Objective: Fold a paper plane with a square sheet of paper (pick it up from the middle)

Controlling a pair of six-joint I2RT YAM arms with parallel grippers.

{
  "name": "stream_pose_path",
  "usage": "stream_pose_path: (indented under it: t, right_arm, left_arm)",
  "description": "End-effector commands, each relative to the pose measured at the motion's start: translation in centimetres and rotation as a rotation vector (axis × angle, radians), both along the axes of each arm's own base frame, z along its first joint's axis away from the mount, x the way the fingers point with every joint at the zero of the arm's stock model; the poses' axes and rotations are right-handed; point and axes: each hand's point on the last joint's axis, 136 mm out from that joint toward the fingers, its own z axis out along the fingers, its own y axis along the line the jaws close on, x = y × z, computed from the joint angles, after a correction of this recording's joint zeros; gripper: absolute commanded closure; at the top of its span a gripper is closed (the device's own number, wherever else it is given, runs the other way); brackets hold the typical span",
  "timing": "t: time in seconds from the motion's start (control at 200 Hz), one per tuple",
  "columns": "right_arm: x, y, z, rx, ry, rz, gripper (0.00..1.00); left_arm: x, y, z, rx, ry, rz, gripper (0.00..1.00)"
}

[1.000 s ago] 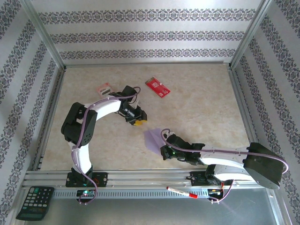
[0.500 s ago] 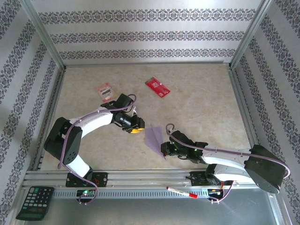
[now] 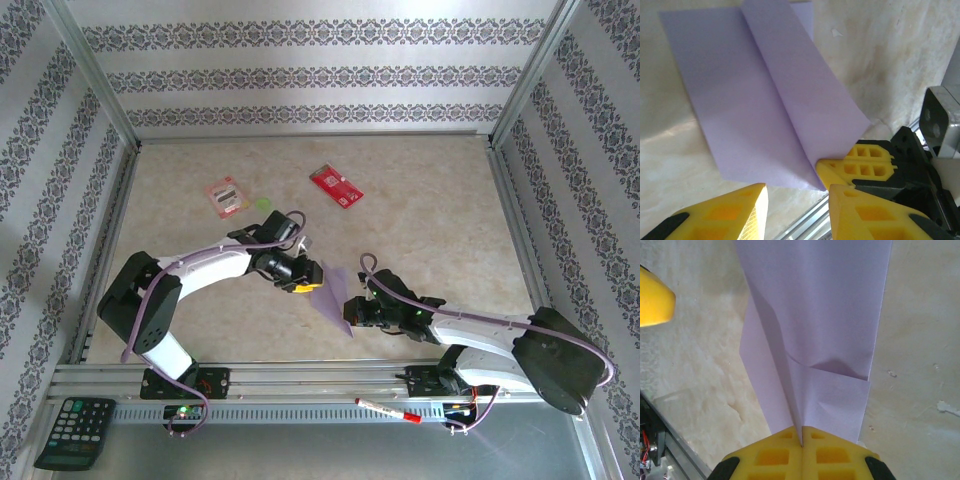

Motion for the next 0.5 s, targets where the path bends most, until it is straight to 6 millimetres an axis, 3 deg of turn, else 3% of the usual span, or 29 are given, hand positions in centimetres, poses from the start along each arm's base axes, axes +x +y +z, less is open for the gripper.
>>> stream_pose_path:
  t: [0.0, 0.495]
  right_arm:
    - [0.0, 0.4, 0.2, 0.046, 0.025, 0.009, 1.00]
    - [0.1, -0.1, -1.1, 0.085, 0.084, -0.011, 1.00]
  left_arm:
    - [-0.7, -1.3, -0.3, -0.036, 0.005, -0.024, 0.63]
    - [-1.3, -2.9, -0.8, -0.057, 0.012, -0.059, 0.65]
